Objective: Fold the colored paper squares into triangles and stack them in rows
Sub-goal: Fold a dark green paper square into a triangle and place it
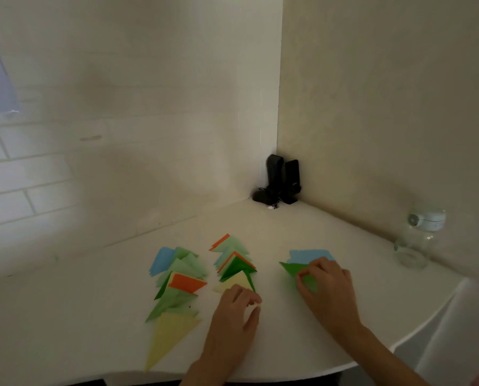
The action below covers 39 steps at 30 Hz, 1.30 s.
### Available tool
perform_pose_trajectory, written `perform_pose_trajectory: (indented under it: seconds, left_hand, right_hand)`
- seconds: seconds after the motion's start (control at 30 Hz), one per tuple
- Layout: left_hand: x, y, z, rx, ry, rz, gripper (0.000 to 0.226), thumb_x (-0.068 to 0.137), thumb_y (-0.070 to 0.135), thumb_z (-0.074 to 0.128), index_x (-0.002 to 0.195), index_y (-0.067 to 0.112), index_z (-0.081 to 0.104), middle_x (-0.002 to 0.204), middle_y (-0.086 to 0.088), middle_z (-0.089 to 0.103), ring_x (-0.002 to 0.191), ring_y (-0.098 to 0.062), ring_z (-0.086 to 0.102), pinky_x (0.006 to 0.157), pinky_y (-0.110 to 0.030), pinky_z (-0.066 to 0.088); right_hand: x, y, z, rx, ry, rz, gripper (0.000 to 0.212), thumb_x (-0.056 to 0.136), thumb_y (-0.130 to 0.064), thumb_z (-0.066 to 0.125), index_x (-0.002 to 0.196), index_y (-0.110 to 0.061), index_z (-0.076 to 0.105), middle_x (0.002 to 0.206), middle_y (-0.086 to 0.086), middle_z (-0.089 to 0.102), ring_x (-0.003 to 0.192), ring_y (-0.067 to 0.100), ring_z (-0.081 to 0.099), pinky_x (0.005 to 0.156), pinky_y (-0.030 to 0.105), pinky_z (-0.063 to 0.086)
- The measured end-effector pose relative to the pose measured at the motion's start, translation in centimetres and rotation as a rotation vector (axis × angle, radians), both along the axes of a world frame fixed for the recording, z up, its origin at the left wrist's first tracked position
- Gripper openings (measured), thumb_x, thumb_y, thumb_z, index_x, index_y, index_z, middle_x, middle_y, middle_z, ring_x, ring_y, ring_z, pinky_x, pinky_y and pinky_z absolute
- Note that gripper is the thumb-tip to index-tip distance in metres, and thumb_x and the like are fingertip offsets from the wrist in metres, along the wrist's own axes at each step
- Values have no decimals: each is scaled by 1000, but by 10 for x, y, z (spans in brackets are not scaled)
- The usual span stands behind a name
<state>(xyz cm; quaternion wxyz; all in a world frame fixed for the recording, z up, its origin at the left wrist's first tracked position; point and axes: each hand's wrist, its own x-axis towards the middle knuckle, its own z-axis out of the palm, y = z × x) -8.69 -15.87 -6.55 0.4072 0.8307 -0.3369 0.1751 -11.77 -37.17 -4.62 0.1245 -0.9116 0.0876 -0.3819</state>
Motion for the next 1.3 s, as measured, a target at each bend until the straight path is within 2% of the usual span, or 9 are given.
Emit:
perform_pose_trajectory:
  seconds: [0.17, 0.33, 0.53, 0.63, 0.7, 0.87, 1.07, 1.23, 1.3]
  left_hand:
    - [-11, -12, -7, 33, -4, -131, 28, 81, 20, 56, 107, 28, 56, 114, 14, 48, 108, 1, 44, 91, -7, 34]
    - [-13, -16, -17, 88, -5, -144, 35, 81, 26, 53, 115, 19, 59, 116, 7, 55, 111, 1, 42, 96, -3, 26]
    - [-7, -18, -19, 150, -72, -184, 19, 83, 28, 57, 100, 21, 63, 102, 7, 62, 100, -8, 48, 89, -18, 37]
    - [-4, -21, -16, 167, -94, -183, 17, 85, 36, 54, 92, 25, 64, 97, 9, 61, 94, -8, 47, 83, -23, 39]
    - [-2, -24, -16, 145, -63, -159, 21, 85, 43, 52, 87, 26, 65, 94, 10, 59, 91, -7, 45, 80, -23, 38]
    - [4, -32, -18, 93, 0, -138, 23, 80, 49, 59, 78, 27, 65, 87, 15, 58, 85, -3, 45, 75, -18, 37]
    - [10, -30, -18, 52, 147, -169, 21, 72, 50, 64, 75, 30, 68, 87, 19, 57, 89, 1, 48, 77, -9, 32]
    - [12, -32, -16, 24, 233, -162, 17, 63, 47, 66, 70, 31, 68, 82, 14, 61, 86, -3, 53, 78, -16, 39]
    - [13, -34, -13, 9, 258, -161, 17, 59, 46, 65, 66, 30, 68, 76, 13, 62, 80, -5, 55, 75, -15, 40]
  right_hand:
    - [-28, 27, -24, -6, 54, 209, 9, 75, -37, 54, 74, -30, 59, 76, -15, 61, 74, 8, 57, 68, 23, 32]
    - [-39, 32, -41, 53, 103, 267, 8, 74, -36, 53, 73, -30, 59, 68, -16, 62, 63, 4, 56, 66, 16, 32]
    - [-38, 31, -32, 93, 66, 292, 8, 72, -36, 56, 72, -29, 59, 69, -19, 61, 69, 0, 51, 66, 15, 31]
    - [-37, 30, -31, 283, 172, 301, 12, 67, -40, 64, 74, -30, 61, 69, -25, 59, 76, -1, 58, 65, 10, 39]
    - [-34, 24, -32, 387, 214, 306, 16, 64, -37, 72, 76, -26, 66, 68, -23, 60, 78, -2, 60, 62, 9, 44]
    - [-35, 10, -30, 302, 255, 380, 23, 67, -48, 64, 67, -26, 66, 71, -19, 54, 69, -13, 51, 60, -1, 34]
    - [-36, 7, -37, 318, 212, 391, 17, 66, -45, 65, 64, -28, 65, 74, -18, 58, 70, -5, 56, 62, 4, 38]
    - [-32, 10, -38, 393, 176, 383, 16, 60, -47, 65, 65, -35, 58, 68, -19, 56, 71, -5, 54, 60, 3, 38]
    - [-27, 9, -37, 470, 197, 398, 23, 53, -50, 65, 69, -40, 52, 69, -20, 60, 73, -9, 53, 62, 3, 38]
